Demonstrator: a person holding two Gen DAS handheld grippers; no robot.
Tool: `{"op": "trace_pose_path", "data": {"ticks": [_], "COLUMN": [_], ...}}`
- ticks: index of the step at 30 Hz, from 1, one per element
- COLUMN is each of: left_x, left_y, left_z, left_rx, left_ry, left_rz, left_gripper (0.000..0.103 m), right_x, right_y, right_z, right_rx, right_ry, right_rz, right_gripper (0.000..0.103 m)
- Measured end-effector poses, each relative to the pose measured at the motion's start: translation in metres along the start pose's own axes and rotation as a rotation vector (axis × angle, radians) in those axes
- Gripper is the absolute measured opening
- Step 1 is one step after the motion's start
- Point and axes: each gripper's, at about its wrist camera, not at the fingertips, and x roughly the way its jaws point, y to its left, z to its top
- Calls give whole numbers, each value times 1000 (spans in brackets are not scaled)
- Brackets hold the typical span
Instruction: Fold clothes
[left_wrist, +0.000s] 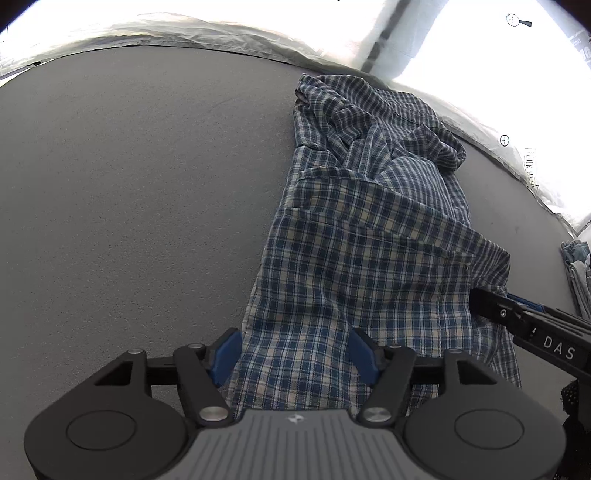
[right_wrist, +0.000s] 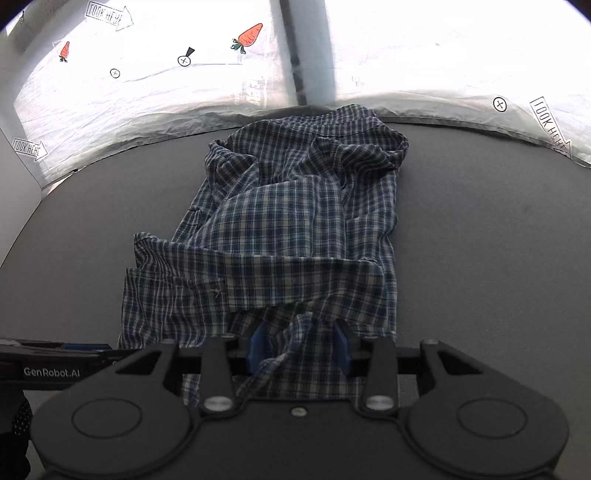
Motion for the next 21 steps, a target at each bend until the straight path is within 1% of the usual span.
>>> {"op": "trace_pose_path", "data": {"ticks": [1,5,8,10,12,17,18,19,20,21], "left_x": [-3,-26,-38,-43,-46,-45,-43,-40,-37,-34], "left_y": [2,6,13,20,29,59,63,66,68,70], "left_z": [-1,-17,-29,-39,-51,-83,-88,-93,-98,-102], "left_rx": [-8,-25,-68,-117,-183,-447,-495,-536,-573,-607], "left_ry": [4,-21,-18,-7,4,45,54,64,73,81], "left_rz": [0,-2,-24,-44,-80,-254,-281,-300,-317,-329], "left_gripper": [66,76,77,77,77,77,77,77,77,77], "right_x": [-6,-32,-51,-60,-66,-74,-77,-79,-80,-81], "right_y": [0,-8,-21,-32,-47,-95,-103,-110,-116,-120], "right_z": [0,-9,-24,-36,-52,-101,-115,-128,-140,-150], "right_rx": [1,63,148,219,331,724,812,891,961,1020], "right_ry": [-9,-52,-70,-71,-75,-114,-129,-140,-147,-150], "right_rz": [-12,-27,-28,-28,-11,89,114,135,153,173], "right_gripper": [44,46,47,48,49,51,54,61,64,64]}}
